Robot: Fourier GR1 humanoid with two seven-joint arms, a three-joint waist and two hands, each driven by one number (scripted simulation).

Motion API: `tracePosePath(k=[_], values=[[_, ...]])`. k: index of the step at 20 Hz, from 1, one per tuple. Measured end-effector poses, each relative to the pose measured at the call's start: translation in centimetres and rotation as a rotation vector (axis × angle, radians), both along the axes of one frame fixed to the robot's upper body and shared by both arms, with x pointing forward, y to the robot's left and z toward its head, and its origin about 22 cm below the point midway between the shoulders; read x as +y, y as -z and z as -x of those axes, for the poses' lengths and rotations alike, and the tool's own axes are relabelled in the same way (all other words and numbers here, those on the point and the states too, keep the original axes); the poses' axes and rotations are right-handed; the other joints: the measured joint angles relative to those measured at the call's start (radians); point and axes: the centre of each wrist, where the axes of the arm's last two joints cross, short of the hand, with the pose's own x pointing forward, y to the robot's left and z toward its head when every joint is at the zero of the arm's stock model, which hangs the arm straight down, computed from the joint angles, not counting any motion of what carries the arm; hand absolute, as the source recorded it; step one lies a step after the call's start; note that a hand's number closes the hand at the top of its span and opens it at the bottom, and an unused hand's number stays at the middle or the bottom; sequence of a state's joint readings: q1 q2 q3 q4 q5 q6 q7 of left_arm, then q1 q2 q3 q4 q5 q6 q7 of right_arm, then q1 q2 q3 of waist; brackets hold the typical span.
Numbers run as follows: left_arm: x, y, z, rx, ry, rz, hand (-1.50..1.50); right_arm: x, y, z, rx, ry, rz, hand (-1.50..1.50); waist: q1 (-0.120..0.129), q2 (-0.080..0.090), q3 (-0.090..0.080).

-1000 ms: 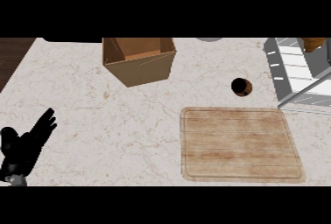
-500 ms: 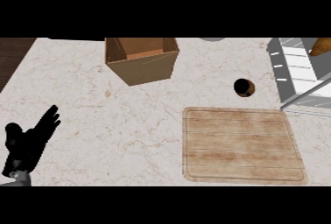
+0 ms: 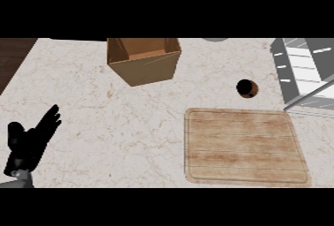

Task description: Pick the croissant from the cutting board and place it in the tiered basket

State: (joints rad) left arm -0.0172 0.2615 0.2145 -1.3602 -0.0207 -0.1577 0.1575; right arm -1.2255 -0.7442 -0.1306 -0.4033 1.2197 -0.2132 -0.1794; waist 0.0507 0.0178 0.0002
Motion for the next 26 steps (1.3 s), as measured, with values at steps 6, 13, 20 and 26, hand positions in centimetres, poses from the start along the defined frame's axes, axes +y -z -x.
tracePosePath(k=[6,13,20,26], values=[[-0.4,0.2,-0.1,-0.004,0.002,0.0,0.0,-0.8,1.2,-0.3,0.148,0.076,-0.028,1.5,0.003,0.002,0.0],[-0.3,-0.2,-0.3,-0.011,0.011,0.003,0.0,-2.4,2.8,0.2,0.345,0.29,-0.138,-1.5,0.013,0.006,0.001],[0.3,-0.8,-0.2,-0.012,0.004,-0.002,0.0,-3.4,2.5,0.7,0.277,0.279,-0.277,-1.5,0.004,0.002,0.002],[0.1,0.0,0.4,-0.002,-0.006,0.002,0.0,-4.5,-1.7,1.6,0.054,0.251,-0.458,-1.5,-0.003,-0.001,0.002]])
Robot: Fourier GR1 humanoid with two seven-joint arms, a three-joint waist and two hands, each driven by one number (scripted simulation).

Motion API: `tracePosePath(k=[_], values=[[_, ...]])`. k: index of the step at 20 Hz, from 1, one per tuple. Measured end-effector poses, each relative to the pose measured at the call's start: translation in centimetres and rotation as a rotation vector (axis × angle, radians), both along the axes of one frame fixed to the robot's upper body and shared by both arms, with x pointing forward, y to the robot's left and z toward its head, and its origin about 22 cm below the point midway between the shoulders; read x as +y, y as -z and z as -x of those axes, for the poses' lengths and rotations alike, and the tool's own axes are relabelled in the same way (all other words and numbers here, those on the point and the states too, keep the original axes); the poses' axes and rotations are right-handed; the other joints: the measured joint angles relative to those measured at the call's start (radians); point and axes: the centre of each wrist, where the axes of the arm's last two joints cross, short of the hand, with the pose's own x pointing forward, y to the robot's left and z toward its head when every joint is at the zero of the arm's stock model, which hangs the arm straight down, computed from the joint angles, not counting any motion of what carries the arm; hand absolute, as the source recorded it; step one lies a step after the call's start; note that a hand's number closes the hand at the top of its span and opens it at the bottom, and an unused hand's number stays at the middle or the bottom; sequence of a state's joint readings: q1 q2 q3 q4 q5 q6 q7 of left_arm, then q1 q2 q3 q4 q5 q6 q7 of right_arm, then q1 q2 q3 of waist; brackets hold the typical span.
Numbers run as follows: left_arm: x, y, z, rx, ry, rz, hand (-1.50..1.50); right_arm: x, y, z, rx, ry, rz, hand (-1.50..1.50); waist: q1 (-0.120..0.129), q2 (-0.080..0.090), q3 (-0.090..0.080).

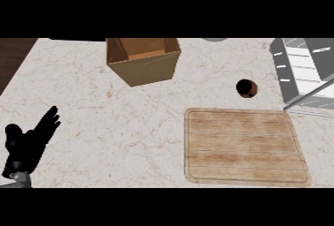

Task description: Pick the croissant from the cutting board and place it in the tiered basket

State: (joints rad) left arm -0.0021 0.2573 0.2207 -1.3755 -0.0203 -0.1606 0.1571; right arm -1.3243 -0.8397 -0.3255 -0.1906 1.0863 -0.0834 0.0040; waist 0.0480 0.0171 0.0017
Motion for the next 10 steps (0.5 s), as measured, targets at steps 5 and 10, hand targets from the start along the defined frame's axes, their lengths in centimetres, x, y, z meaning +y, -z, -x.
tracePosePath(k=[5,10], values=[[-0.1,-0.1,0.4,0.0,-0.003,0.001,0.0,-3.2,-2.4,2.3,-0.095,0.098,-0.2,-1.5,-0.007,-0.003,0.0],[0.1,0.4,1.0,0.012,-0.027,0.005,0.0,-7.3,-3.2,5.5,-0.185,0.103,-0.449,-1.5,-0.03,-0.008,0.001]])
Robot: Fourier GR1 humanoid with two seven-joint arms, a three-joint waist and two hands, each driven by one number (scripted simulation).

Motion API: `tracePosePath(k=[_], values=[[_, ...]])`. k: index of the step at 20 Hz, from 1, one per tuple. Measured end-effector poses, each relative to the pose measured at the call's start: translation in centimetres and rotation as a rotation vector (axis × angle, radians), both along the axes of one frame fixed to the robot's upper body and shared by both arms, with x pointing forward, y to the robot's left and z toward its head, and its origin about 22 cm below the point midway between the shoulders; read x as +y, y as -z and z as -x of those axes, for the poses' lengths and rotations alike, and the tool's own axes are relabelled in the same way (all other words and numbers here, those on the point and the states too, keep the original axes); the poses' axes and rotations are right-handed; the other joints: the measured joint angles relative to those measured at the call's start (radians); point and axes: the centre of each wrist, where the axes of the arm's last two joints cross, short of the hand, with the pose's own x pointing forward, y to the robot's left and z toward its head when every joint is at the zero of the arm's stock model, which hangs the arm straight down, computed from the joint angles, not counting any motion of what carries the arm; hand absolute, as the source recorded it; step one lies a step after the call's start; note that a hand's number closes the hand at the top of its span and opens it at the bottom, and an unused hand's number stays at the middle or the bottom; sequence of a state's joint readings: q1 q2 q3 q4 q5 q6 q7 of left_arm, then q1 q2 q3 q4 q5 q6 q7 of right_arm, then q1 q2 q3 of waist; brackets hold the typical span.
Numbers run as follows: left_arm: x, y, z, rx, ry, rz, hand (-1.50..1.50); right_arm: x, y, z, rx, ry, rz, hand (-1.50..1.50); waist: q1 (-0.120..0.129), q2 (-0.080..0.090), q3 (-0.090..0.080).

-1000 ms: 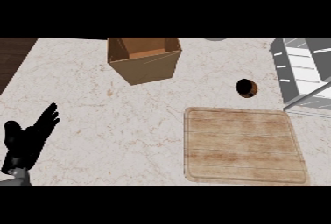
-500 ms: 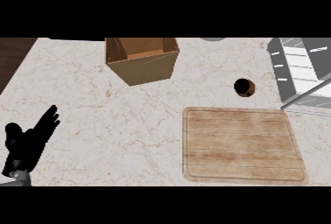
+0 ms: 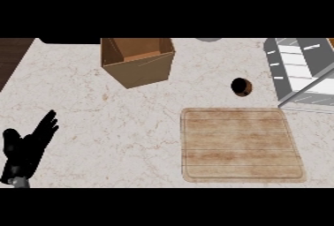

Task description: Pick the croissant from the cutting board and place it in the tiered basket

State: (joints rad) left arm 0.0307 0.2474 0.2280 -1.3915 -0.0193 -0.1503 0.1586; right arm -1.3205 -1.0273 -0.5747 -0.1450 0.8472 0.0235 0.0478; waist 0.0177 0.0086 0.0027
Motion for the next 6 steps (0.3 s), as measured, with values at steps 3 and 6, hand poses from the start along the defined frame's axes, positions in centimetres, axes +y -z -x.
tracePosePath(k=[3,6], values=[[0.3,0.2,0.5,0.001,-0.005,0.0,0.0,-3.0,0.3,2.7,-0.083,-0.024,-0.108,-1.5,-0.011,-0.003,0.0],[0.6,0.4,0.8,0.004,-0.016,-0.002,0.0,-5.6,1.5,5.3,-0.148,-0.06,-0.196,-1.5,-0.016,-0.004,0.001]])
